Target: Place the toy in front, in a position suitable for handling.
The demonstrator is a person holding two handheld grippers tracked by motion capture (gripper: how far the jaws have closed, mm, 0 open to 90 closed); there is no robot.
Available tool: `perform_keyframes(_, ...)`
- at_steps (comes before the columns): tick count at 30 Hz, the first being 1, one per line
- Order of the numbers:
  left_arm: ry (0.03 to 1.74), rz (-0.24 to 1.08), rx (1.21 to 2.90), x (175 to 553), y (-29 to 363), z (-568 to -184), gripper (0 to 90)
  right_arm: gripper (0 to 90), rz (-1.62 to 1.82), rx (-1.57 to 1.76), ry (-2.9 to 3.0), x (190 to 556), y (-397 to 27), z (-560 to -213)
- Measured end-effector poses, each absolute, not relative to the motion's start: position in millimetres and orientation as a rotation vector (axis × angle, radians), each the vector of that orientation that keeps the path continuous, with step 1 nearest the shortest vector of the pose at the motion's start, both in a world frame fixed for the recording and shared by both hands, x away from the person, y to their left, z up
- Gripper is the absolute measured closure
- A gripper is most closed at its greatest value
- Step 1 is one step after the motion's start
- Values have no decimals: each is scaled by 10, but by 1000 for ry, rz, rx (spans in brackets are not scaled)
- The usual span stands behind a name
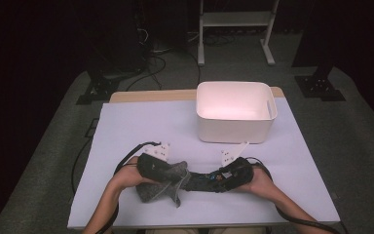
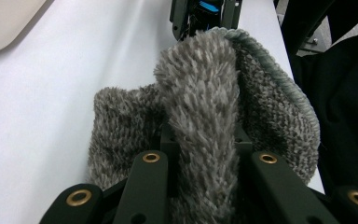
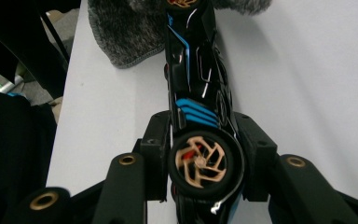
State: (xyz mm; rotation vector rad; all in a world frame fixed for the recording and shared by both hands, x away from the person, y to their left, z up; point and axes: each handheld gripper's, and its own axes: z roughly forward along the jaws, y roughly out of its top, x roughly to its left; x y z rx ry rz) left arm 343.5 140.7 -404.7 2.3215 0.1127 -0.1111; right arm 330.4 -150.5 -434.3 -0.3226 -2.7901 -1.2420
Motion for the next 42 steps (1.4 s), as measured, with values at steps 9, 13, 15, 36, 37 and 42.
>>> perform_keyframes(9, 67, -139, 2316, 3451, 1218, -4054, 753, 522, -1182, -309, -2833, 3339, -1511, -4229)
perform_keyframes(13, 51, -148, 2312, 3442, 1170, -4063, 753, 527, -1131, -271, -2863, 3329, -1422, -4230)
perform_keyframes(15, 45, -150, 2310, 3443, 1166, -4067, 753, 528, -1100, -254, -2881, 3326, -1375, -4232)
perform_keyframes(36, 88, -178, 2272, 3450, 1293, -4153, 749, 559, -983, -168, -2970, 3298, -1134, -4212)
perform_keyframes(37, 88, -178, 2272, 3450, 1293, -4153, 749, 559, -983, -168, -2970, 3298, -1134, -4212)
perform_keyframes(42, 130, -207, 2294, 3462, 1358, -4283, 748, 559, -1078, -228, -2928, 3314, -1278, -4209)
